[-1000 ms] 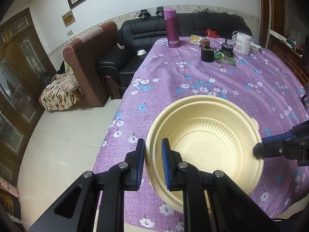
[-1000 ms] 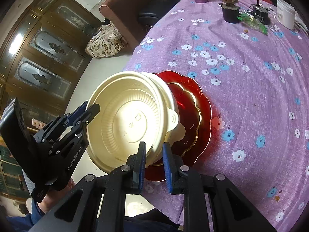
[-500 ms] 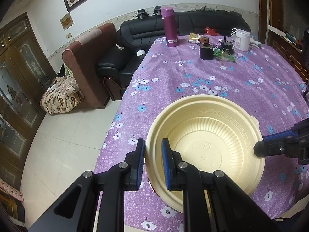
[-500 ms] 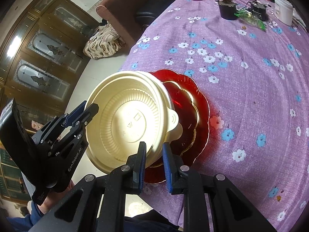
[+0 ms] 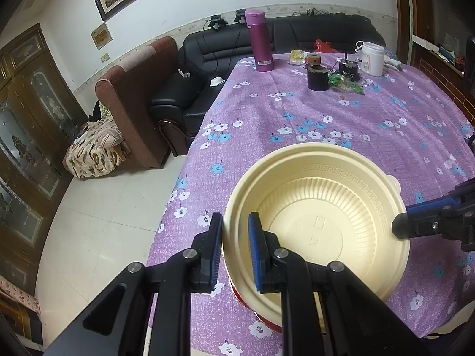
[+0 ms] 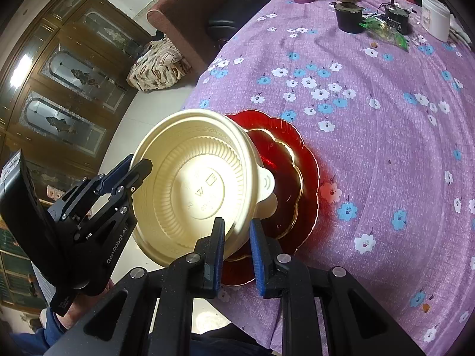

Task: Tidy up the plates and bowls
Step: 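Hold the cream bowl rim with the left gripper, resting it on the stack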

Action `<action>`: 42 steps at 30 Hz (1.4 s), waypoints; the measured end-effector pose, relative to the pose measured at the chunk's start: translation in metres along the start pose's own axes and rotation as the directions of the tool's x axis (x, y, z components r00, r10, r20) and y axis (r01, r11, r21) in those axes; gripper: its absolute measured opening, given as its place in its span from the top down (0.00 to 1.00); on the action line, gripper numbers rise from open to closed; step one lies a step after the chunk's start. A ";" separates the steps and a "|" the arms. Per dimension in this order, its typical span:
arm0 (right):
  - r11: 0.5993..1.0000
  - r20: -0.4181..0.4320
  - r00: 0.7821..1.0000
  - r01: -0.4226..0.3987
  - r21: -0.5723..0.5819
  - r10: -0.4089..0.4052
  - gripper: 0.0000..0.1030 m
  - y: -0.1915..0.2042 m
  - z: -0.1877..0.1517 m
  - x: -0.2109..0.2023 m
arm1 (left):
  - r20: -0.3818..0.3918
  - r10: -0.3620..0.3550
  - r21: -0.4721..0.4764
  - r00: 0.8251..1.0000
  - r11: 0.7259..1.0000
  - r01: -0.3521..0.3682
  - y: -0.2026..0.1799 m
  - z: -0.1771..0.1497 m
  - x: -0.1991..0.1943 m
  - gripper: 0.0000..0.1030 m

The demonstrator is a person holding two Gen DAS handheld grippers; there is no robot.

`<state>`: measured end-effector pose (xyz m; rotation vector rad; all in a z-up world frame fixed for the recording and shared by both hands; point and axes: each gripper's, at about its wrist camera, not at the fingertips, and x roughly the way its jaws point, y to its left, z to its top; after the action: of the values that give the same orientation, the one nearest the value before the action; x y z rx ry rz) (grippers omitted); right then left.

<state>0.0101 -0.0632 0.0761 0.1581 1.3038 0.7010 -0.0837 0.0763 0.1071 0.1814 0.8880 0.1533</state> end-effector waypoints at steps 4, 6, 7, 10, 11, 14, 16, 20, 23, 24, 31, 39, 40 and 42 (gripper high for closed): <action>1.000 0.000 1.000 0.001 -0.002 -0.001 0.81 0.000 0.001 0.000 | 0.000 0.001 0.000 1.000 1.000 -0.001 0.000 0.000 0.000 0.85; 1.000 0.000 1.000 0.003 -0.005 -0.003 0.81 0.000 0.002 0.000 | 0.000 0.000 -0.001 1.000 1.000 0.000 -0.001 0.001 0.000 0.85; 1.000 0.000 1.000 0.004 -0.005 -0.004 0.81 0.000 0.002 0.000 | 0.001 0.000 -0.001 1.000 1.000 0.000 -0.001 0.001 0.000 0.85; 1.000 0.002 1.000 0.006 -0.009 -0.006 0.81 0.001 0.003 0.000 | -0.001 0.001 0.001 1.000 1.000 -0.001 -0.001 0.001 0.001 0.85; 1.000 0.002 1.000 0.007 -0.009 -0.007 0.81 0.001 0.003 0.000 | 0.000 0.001 0.000 1.000 1.000 -0.001 -0.001 0.001 0.000 0.85; 1.000 0.002 1.000 0.008 -0.009 -0.008 0.80 0.001 0.005 0.001 | -0.001 0.001 0.000 1.000 1.000 -0.001 -0.001 0.001 0.001 0.85; 1.000 0.000 1.000 0.008 -0.008 -0.008 0.80 0.001 0.005 0.002 | 0.000 0.003 0.001 1.000 1.000 -0.003 -0.002 0.001 0.001 0.85; 1.000 -0.001 1.000 0.009 -0.009 -0.009 0.80 0.001 0.006 0.002 | -0.003 0.004 0.001 1.000 1.000 -0.004 -0.002 0.002 0.001 0.85; 1.000 -0.002 1.000 0.009 -0.011 -0.009 0.80 0.000 0.007 0.003 | -0.004 0.004 0.002 1.000 1.000 -0.004 -0.002 0.002 0.002 0.85; 1.000 -0.002 1.000 0.010 -0.011 -0.010 0.80 -0.001 0.008 0.004 | -0.003 0.003 0.001 1.000 1.000 -0.003 -0.002 0.002 0.002 0.85; 1.000 -0.002 1.000 0.010 -0.012 -0.010 0.80 -0.001 0.007 0.004 | -0.007 0.005 0.003 1.000 1.000 -0.005 -0.001 0.002 0.003 0.85; 0.999 0.003 1.000 0.005 -0.035 -0.005 0.79 0.001 0.010 0.000 | -0.005 -0.001 -0.005 1.000 1.000 0.001 0.002 0.000 0.004 0.78; 0.999 0.005 1.000 0.002 -0.036 -0.002 0.79 0.001 0.010 0.000 | -0.006 -0.005 -0.006 1.000 1.000 0.005 0.003 0.000 0.004 0.78; 0.999 0.012 1.000 -0.004 -0.038 0.004 0.78 0.001 0.010 -0.003 | 0.000 -0.020 -0.018 1.000 1.000 0.020 0.007 0.000 0.000 0.73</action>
<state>0.0185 -0.0619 0.0821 0.1342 1.2780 0.7269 -0.0843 0.0837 0.1085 0.1557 0.8880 0.1432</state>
